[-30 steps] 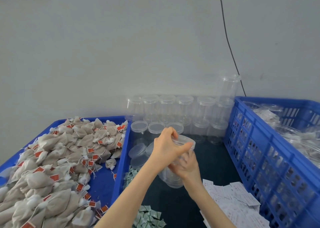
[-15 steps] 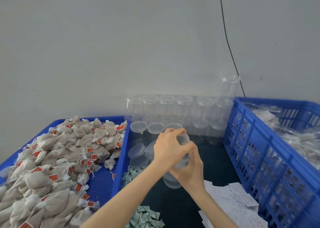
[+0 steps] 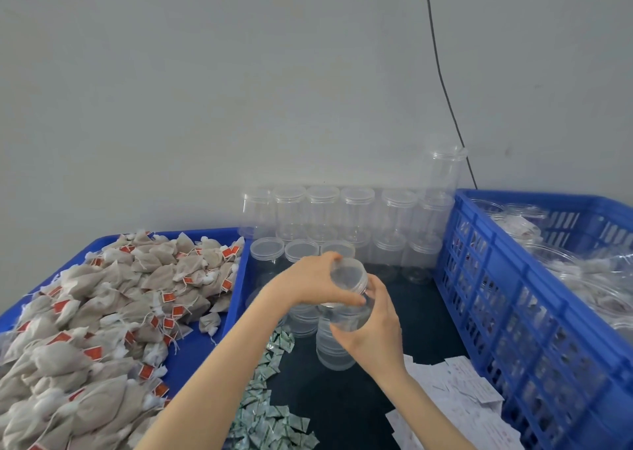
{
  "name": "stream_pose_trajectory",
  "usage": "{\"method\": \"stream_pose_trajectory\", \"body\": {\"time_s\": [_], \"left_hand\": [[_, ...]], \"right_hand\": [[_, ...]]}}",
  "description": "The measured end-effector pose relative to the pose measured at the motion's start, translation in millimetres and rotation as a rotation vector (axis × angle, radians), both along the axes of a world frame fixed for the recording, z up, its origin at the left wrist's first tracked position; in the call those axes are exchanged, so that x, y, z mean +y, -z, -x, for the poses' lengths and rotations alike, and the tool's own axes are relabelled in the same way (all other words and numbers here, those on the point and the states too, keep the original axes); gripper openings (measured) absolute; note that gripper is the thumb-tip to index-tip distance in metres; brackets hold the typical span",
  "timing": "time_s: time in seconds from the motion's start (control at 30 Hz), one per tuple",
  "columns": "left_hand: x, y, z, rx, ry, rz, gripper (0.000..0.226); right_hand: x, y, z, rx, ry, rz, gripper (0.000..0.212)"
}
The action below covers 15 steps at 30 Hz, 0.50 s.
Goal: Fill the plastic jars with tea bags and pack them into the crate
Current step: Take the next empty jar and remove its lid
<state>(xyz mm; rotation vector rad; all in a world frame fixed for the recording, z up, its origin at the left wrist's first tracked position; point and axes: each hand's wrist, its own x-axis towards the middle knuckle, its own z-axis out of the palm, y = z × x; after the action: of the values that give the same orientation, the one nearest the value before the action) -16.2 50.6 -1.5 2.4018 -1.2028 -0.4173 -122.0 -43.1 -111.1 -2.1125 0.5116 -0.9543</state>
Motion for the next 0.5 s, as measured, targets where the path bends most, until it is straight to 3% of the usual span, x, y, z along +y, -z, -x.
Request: {"method": "stream_pose_trajectory", "body": {"time_s": [0.1, 0.2, 0.3, 0.4, 0.5], "left_hand": [[-5.4, 6.7, 11.2, -0.092, -0.097, 0.027, 0.1], [1.0, 2.7, 10.7, 0.089, 0.184, 0.024, 0.111], [11.6, -5.5, 2.4, 0.05, 0.383, -0.156, 0.108], [12.5, -9.8, -1.4, 0.017, 0.334, -0.089, 0.093], [5.3, -5.6, 4.1, -0.017, 0.12, -0.059, 0.082]], "right_hand": [[2.9, 4.7, -1.4, 0.033, -0.006, 0.021, 0.095], [3.7, 8.8, 2.4, 0.08, -0.043, 0.044, 0.096], [1.2, 9.8, 8.0, 0.086, -0.043, 0.044, 0.1], [-0.7, 7.6, 11.1, 0.078, -0.043, 0.043, 0.096], [0.1, 5.4, 12.8, 0.058, -0.034, 0.04, 0.093]]}}
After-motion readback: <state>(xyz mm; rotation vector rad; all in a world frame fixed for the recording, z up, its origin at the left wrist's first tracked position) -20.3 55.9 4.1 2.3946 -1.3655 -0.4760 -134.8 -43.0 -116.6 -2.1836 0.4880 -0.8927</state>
